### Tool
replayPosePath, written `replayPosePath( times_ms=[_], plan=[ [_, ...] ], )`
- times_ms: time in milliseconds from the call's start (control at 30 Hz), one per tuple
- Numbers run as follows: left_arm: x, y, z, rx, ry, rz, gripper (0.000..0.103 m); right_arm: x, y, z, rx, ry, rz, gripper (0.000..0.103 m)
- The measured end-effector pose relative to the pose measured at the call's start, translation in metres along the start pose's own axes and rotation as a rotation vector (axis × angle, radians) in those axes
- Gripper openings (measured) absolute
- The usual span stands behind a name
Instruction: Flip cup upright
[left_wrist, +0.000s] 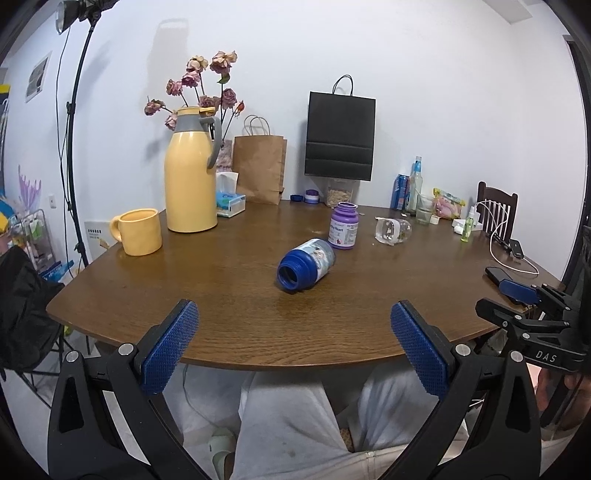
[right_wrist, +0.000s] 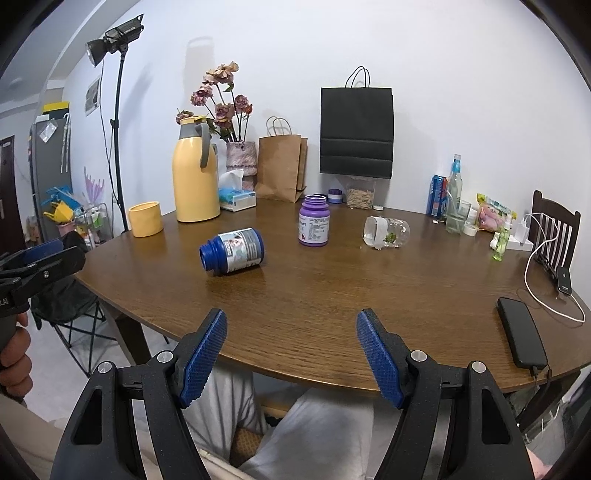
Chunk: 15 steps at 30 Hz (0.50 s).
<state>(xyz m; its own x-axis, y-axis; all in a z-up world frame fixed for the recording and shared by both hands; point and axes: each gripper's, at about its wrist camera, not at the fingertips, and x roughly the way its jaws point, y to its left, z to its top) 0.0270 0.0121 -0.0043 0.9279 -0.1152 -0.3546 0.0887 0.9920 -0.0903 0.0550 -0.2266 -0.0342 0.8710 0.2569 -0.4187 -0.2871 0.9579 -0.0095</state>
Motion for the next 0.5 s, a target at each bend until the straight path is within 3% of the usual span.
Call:
replayPosePath(
  times_ms=[500],
  plan=[
    [0.0004, 0.0026, 0.0002, -0.010, 0.006, -0.001, 0.103, 0.0013, 0.0026, 0.0000, 0.000, 0.006, 0.007, 0.078]
  ],
)
